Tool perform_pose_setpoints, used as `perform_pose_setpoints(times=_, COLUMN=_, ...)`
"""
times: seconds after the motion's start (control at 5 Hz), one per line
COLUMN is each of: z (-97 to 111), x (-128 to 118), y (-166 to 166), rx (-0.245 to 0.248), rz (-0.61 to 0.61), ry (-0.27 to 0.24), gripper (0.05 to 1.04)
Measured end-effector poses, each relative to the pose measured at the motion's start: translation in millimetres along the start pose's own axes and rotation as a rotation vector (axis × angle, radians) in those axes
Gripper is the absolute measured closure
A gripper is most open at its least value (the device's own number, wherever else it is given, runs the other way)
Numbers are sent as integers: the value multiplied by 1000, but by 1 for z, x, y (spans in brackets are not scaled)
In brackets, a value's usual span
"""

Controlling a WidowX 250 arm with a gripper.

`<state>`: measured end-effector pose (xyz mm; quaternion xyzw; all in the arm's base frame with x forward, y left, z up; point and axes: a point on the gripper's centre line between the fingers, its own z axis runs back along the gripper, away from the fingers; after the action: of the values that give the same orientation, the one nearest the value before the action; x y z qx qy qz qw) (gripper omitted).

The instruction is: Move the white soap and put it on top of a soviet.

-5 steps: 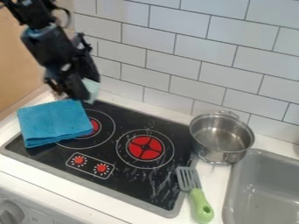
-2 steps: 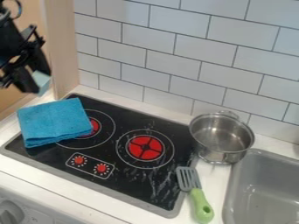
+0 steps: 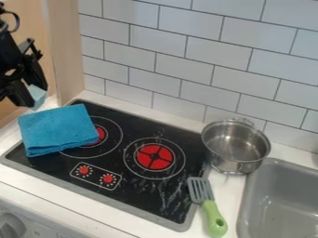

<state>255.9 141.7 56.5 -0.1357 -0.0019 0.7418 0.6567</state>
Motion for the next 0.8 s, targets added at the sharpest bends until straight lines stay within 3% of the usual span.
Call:
perform_pose_setpoints(times=0.4, z=-23, x=5, y=-14, rx=-37, rz=67, ry=55, gripper=620)
perform_pose_setpoints(times=0.8, z=-39, x=2, y=-17, rx=-32, rz=90, ry=78, gripper=620)
